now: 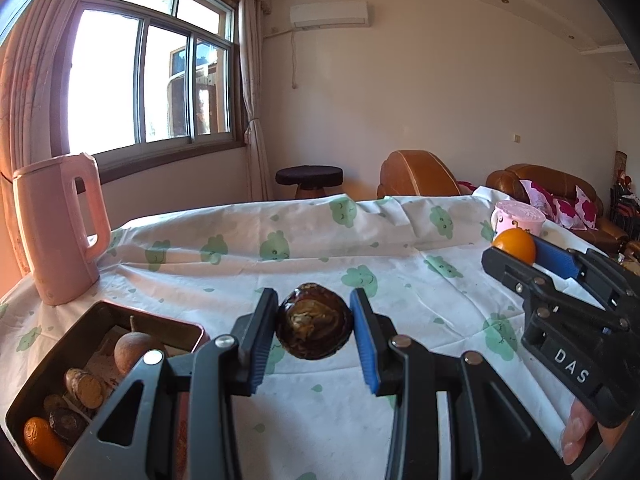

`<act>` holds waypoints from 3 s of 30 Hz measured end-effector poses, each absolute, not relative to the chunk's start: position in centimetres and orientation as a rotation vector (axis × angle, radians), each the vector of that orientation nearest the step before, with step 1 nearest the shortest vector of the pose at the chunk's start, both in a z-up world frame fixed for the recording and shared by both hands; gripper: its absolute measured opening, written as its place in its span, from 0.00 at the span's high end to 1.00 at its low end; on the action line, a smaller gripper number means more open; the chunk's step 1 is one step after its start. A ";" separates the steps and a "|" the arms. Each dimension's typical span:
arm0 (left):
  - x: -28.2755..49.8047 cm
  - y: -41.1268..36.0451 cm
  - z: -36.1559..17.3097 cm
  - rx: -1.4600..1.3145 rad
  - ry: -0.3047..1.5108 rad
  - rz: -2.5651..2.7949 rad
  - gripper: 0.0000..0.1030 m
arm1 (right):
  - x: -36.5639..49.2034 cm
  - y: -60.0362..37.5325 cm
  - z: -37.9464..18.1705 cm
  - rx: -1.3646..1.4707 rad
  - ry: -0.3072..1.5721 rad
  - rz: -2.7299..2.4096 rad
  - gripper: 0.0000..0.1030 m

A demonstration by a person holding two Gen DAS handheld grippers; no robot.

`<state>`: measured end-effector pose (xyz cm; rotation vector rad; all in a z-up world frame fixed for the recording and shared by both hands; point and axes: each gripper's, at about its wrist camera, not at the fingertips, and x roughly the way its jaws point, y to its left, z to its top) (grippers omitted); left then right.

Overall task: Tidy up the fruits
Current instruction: 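Lift the brown fruit with the left tool while the right tool lifts the orange, then carry the brown fruit over the tin with the left tool while the right tool carries the orange there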

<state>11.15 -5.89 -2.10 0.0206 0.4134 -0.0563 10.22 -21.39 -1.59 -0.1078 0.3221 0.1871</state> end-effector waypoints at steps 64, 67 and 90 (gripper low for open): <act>4.7 11.2 -1.2 -0.076 0.450 0.191 0.62 | 7.3 -3.2 2.2 -0.220 0.313 0.588 0.57; 4.7 11.7 -1.4 -0.075 0.453 0.201 0.62 | 7.3 -2.7 2.0 -0.223 0.316 0.594 0.57; 5.4 14.4 -2.6 -0.092 0.502 0.231 0.62 | 8.5 0.8 -0.3 -0.257 0.385 0.612 0.57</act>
